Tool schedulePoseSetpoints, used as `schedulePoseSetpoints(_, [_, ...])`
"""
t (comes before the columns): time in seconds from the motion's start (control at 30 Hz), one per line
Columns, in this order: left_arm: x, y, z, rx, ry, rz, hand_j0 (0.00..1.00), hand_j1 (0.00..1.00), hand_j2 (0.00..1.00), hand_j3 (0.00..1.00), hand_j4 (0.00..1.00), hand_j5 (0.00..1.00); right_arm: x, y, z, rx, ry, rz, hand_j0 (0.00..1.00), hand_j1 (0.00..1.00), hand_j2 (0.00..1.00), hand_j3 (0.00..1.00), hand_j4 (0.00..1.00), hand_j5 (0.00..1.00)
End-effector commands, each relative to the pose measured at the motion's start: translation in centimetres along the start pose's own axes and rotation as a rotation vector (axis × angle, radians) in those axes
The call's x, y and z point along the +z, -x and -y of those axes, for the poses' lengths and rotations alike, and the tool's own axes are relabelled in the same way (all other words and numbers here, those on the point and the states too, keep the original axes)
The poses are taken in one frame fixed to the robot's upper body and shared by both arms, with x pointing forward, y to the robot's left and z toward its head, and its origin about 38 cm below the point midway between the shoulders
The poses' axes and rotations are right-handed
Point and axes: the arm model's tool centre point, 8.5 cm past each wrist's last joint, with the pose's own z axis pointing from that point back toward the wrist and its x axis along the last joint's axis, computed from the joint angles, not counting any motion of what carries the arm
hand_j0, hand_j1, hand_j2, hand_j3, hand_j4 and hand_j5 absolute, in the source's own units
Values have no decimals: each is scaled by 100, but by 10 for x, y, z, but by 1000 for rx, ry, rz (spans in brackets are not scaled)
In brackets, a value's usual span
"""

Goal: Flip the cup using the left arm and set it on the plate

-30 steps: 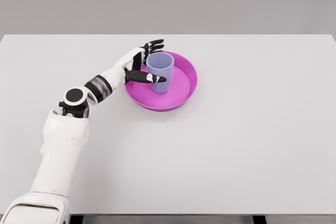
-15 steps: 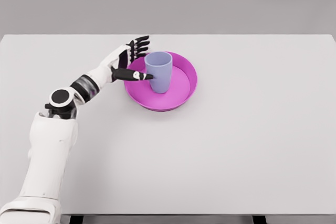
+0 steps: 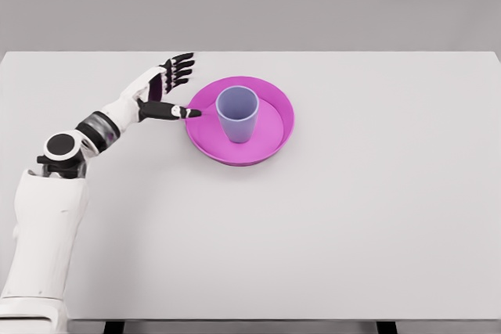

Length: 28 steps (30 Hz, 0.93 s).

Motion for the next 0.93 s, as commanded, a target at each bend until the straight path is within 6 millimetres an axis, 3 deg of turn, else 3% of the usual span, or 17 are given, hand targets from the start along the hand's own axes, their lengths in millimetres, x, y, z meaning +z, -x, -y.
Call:
schedulePoseSetpoints(0.0, [8, -1, -14, -3, -28, 1, 100, 100, 100, 100, 100, 100, 0, 0, 0, 0, 0, 1, 100, 100, 100, 100, 100, 100])
schedulePoseSetpoints(0.1, [25, -3, -38, -57, -63, -3, 100, 100, 100, 100, 100, 100, 0, 0, 0, 0, 0, 1, 100, 100, 100, 100, 100, 100])
schedulePoseSetpoints(0.17, [60, -11, -77, -141, -97, 20, 100, 100, 100, 100, 100, 100, 0, 0, 0, 0, 0, 1, 100, 100, 100, 100, 100, 100])
schedulePoseSetpoints(0.23, [80, -12, -90, -209, -99, 45, 100, 100, 100, 100, 100, 100, 0, 0, 0, 0, 0, 1, 100, 100, 100, 100, 100, 100])
schedulePoseSetpoints(0.43, [126, -47, -109, -619, -32, 279, 100, 100, 100, 100, 100, 100, 0, 0, 0, 0, 0, 1, 100, 100, 100, 100, 100, 100])
schedulePoseSetpoints(0.6, [129, -32, -109, -733, 6, 164, 100, 100, 100, 100, 100, 100, 0, 0, 0, 0, 0, 1, 100, 100, 100, 100, 100, 100])
schedulePoseSetpoints(0.9, [133, -18, -99, -716, 29, 147, 100, 100, 100, 100, 100, 100, 0, 0, 0, 0, 0, 1, 100, 100, 100, 100, 100, 100])
